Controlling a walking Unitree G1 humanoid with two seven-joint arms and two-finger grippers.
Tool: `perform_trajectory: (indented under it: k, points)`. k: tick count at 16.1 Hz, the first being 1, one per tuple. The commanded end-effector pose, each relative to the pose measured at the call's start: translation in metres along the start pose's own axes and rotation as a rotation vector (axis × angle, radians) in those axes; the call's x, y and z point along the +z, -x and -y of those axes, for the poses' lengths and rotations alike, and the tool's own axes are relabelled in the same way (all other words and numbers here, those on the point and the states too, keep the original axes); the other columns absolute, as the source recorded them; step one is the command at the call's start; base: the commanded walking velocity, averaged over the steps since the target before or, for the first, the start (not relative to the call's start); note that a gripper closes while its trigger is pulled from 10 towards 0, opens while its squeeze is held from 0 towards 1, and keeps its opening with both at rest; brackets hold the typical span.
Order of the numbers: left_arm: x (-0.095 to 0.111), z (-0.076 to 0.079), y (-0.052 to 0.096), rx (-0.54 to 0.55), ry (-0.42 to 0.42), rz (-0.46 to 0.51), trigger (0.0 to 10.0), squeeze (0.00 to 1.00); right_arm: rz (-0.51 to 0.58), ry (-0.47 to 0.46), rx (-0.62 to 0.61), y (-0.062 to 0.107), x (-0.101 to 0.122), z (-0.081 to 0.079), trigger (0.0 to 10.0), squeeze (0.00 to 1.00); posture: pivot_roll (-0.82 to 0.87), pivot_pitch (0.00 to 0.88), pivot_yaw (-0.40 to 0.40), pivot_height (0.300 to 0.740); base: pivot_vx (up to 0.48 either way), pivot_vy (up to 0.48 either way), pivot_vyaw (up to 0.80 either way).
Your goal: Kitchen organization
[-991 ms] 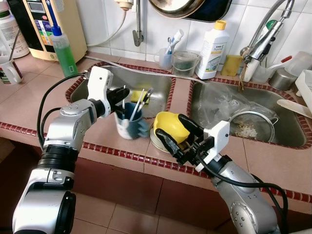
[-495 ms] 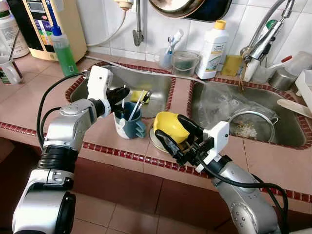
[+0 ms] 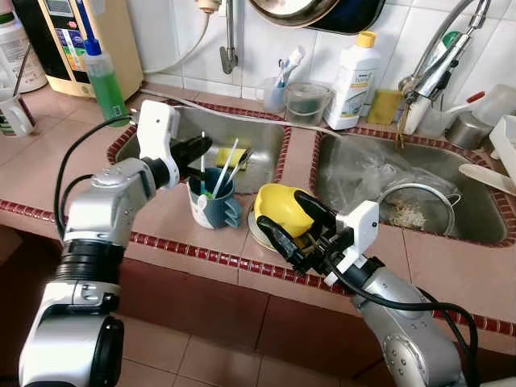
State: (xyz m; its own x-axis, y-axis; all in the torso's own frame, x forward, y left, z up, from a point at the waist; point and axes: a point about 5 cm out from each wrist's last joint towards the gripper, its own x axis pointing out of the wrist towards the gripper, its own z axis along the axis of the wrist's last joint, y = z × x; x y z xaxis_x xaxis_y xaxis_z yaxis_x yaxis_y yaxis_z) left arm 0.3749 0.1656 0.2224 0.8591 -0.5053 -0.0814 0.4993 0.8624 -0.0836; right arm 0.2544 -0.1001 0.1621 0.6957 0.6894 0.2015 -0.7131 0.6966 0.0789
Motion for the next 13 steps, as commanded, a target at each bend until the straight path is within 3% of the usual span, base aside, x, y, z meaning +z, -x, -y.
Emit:
perform_trajectory:
  k: [1,13]
  points:
    - [0.006,0.001,0.003,-0.013,-0.004,0.013,10.0,0.00,-0.003,0.006,0.011,-0.001,0.002,0.000,10.0,0.00,-0.08,0.000,-0.038,0.740,0.000,0.000,0.00]
    - [0.038,0.012,0.003,-0.077,0.008,0.088,10.0,0.00,-0.012,0.019,0.017,-0.001,0.003,0.003,10.0,0.00,-0.08,0.000,-0.043,0.740,0.000,0.000,0.00]
